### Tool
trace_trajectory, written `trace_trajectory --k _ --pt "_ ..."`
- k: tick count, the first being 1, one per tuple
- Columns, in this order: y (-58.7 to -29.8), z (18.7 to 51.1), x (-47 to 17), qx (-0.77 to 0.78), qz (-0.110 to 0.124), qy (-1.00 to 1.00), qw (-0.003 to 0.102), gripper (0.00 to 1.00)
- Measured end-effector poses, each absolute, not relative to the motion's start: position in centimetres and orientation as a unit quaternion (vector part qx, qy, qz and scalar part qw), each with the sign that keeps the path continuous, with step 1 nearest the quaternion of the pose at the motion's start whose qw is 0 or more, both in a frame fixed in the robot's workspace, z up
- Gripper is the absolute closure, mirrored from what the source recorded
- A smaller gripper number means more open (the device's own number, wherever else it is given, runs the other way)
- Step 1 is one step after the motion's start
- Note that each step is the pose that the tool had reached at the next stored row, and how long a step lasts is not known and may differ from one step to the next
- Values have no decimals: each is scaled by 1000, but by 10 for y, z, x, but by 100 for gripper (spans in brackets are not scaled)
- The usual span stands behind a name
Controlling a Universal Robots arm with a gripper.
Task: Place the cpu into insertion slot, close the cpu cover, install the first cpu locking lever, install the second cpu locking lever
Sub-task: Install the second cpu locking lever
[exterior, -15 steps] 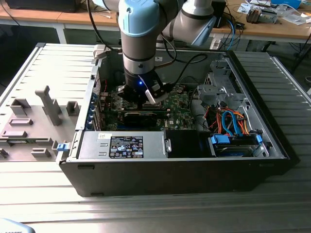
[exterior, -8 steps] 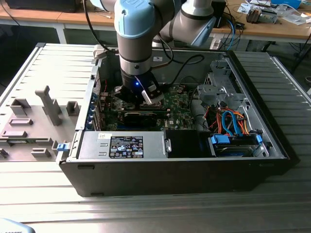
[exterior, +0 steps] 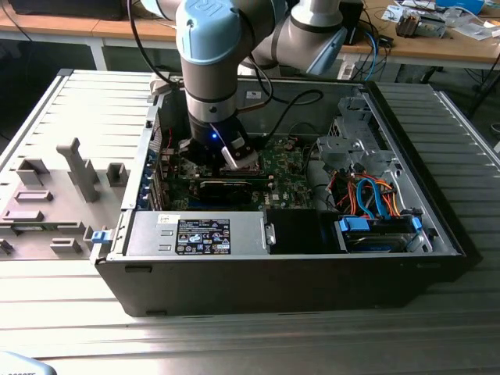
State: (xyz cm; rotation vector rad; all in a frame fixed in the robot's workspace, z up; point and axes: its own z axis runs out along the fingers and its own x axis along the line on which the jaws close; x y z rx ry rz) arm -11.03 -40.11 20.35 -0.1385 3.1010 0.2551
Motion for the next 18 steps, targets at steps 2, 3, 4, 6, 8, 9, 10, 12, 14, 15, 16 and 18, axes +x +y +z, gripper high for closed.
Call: trace_trajectory --k 2,3,4,6,8,9,10,12,14,15,16,18 --pt "-400 203 -110 -45 83 995 14 89" --pt "-399 203 -110 -46 84 995 14 89" --pt "-398 202 -110 -46 84 995 14 89" --pt "-394 200 -110 -47 85 995 14 89" --pt "-394 199 -110 -47 85 995 13 89" --pt "-394 198 -110 -47 85 995 13 89" --pt "-394 198 -110 -47 85 995 13 89" --pt "-394 198 -110 -47 85 995 13 89" --pt "-395 198 -110 -48 84 995 13 89" --pt "-395 198 -110 -47 84 995 13 89" --pt "-396 198 -110 -47 84 995 13 89" --pt "-396 200 -110 -48 85 995 14 89"
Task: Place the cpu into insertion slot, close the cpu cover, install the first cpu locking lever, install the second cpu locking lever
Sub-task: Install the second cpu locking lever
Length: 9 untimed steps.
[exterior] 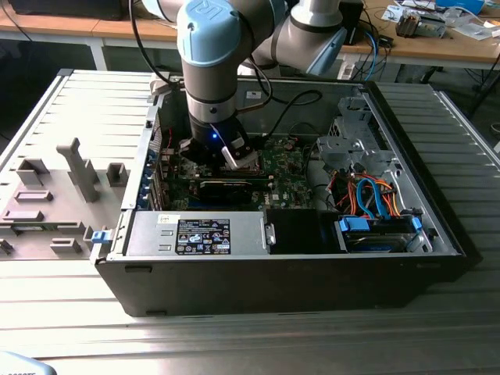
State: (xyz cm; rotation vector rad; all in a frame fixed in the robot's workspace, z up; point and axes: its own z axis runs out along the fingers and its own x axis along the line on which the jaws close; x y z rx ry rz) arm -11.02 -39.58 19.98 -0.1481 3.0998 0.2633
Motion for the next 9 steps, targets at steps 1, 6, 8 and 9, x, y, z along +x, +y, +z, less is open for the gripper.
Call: trace_trajectory --k 1,6,8,9 --pt "-396 201 -110 -48 84 995 14 89" --pt "-396 209 -107 -47 84 995 13 89" --pt "-396 209 -104 -47 84 995 12 89" --pt "-395 209 -103 -47 84 995 11 89"
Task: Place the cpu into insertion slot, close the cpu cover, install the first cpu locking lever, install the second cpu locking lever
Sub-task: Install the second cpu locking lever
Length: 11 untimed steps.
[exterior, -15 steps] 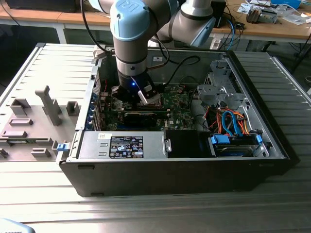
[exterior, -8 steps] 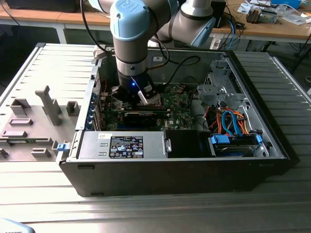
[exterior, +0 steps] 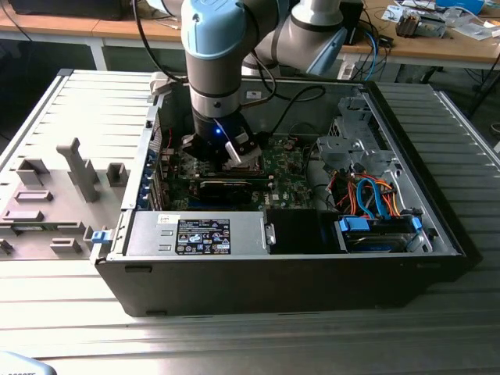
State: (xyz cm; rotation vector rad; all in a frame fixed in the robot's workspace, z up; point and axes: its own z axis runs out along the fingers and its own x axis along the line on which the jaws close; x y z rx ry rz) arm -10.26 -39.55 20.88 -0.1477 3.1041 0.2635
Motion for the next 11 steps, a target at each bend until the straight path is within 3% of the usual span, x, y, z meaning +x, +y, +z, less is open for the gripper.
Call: trace_trajectory --k 11 --pt "-395 209 -87 -47 85 995 5 89"
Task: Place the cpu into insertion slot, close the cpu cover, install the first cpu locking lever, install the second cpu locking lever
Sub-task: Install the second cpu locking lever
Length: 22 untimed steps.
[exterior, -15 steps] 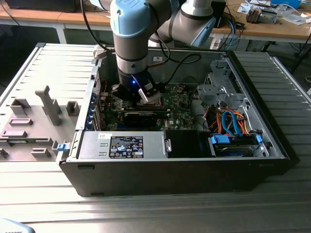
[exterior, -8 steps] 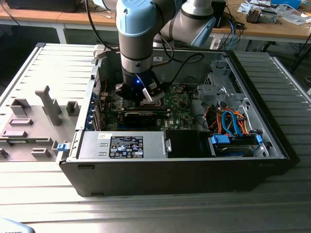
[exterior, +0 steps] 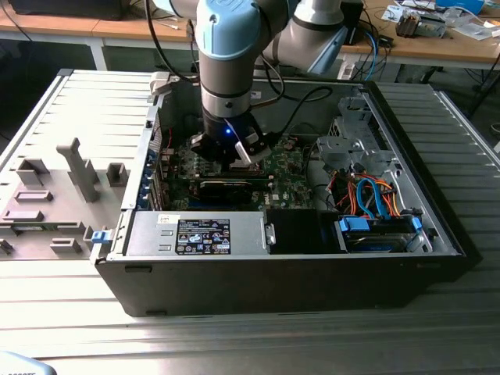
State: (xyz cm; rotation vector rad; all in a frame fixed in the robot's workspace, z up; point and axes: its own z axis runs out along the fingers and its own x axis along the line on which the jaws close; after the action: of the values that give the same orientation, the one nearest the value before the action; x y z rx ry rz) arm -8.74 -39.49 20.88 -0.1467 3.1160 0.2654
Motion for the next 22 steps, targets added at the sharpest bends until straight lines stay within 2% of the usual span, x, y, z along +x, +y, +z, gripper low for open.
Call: trace_trajectory --k 22 --pt "-388 209 -81 -47 85 995 4 89"
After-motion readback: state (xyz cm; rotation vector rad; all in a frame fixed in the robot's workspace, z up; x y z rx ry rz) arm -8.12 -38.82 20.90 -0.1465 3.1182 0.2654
